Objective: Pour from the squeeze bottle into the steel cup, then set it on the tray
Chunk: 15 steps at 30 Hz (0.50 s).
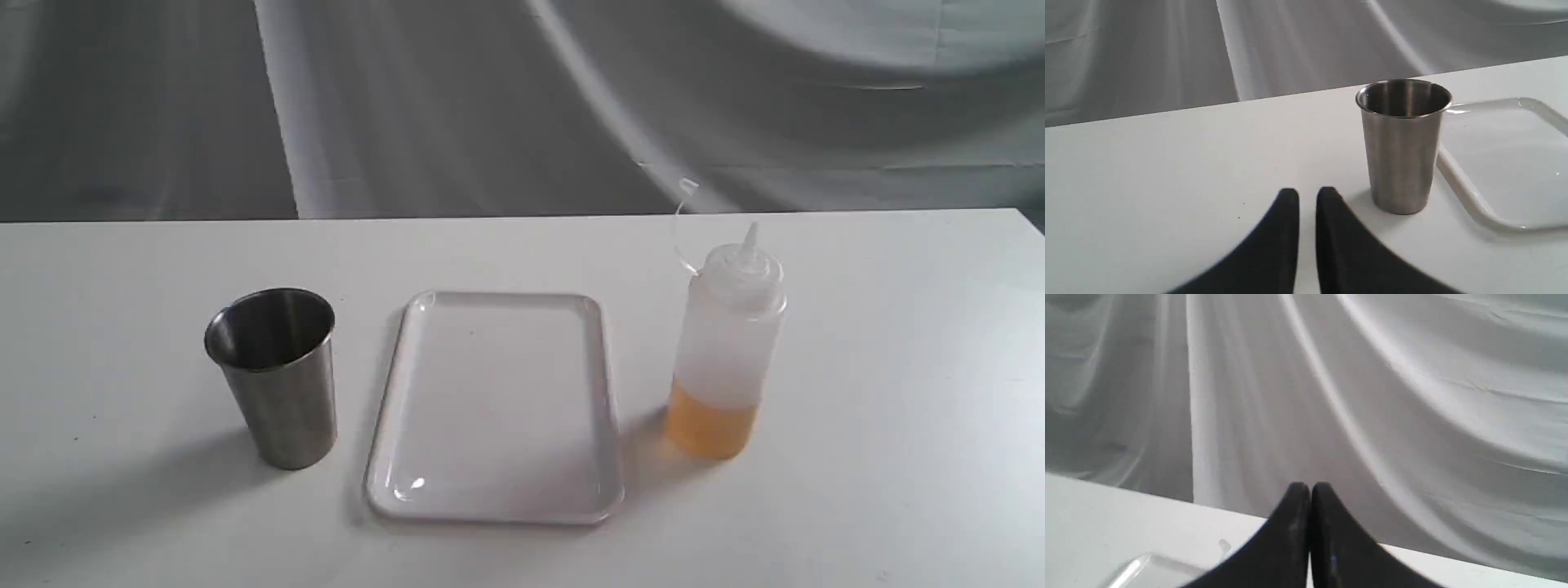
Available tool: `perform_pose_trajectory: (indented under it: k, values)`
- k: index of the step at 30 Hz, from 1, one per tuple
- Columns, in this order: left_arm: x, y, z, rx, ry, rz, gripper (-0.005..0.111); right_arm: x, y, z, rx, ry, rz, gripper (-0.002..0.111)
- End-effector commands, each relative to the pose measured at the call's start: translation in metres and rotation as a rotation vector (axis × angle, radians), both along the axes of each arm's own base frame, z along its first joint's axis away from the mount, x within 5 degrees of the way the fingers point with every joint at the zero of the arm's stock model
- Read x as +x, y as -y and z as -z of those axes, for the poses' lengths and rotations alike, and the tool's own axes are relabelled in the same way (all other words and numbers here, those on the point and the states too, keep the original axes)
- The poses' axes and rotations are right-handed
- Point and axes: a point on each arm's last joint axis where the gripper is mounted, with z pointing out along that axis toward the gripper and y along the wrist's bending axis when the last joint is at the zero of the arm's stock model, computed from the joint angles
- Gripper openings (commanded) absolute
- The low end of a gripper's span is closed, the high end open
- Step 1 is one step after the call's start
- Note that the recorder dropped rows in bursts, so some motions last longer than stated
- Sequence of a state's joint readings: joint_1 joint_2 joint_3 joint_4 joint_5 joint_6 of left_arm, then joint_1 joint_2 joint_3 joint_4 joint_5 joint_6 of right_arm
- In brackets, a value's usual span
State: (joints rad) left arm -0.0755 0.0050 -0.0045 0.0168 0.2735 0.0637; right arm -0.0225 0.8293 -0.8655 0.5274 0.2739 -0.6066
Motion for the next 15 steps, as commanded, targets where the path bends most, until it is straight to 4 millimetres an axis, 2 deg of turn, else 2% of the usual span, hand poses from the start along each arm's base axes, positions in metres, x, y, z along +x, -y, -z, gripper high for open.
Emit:
perform_pose_trajectory:
  k: [1,7,15]
  values:
    - [0.0,0.0,0.001,-0.001,0.008,0.005,0.008,0.008,-0.006,0.006,-0.013,0.018,-0.021,0.0]
    - [0.0,0.0,0.001,-0.001,0.008,0.005,0.008,0.012,-0.011,0.035,0.03,0.106,0.031,0.0]
    - [0.0,0.0,0.001,-0.001,0.008,0.005,0.008,0.006,-0.028,0.077,0.094,0.144,0.014,0.0]
